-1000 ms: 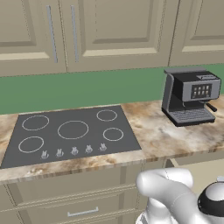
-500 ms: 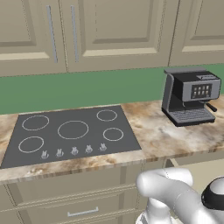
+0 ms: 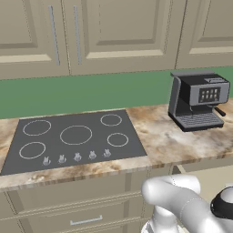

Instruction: Take the pizza cutter from the drawer on the right and place it on the dining counter for cutting.

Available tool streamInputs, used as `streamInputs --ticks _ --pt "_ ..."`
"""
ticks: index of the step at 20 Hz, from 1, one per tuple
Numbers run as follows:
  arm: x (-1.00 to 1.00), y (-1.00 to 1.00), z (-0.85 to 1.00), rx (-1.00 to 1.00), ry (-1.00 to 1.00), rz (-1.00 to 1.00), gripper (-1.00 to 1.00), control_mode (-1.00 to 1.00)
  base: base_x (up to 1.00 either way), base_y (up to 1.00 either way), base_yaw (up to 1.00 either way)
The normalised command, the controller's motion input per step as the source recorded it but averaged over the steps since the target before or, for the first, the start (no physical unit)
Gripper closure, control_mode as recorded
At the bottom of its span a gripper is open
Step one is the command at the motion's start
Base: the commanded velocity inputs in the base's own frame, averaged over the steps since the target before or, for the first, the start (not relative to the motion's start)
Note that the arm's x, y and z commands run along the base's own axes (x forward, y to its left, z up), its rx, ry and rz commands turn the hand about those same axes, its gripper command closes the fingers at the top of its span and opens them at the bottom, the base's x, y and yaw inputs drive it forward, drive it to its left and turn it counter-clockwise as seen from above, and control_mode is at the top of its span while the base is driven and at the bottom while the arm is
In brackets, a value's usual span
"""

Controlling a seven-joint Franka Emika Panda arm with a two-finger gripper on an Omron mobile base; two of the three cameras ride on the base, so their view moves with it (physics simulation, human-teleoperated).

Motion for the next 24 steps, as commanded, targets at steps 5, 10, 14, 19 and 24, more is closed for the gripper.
streamInputs --ticks 5,10,14,19,24 --pt "0.08 0.00 -0.12 0.00 0.00 0.00 -1.00 -1.00 0.00 0.00 0.00" --pt "0.07 -0.04 -0.03 0.00 0.00 0.00 -1.00 -1.00 0.00 0.00 0.00" --pt "0.05 -0.18 -0.02 0.00 0.00 -0.03 -1.00 -1.00 0.00 0.00 0.00" --pt "0.17 -0.09 0.00 0.00 0.00 -0.10 -1.00 -1.00 0.00 0.00 0.00" --pt "0.28 0.00 0.00 0.00 0.00 -0.11 -1.00 -1.00 0.00 0.00 0.00"
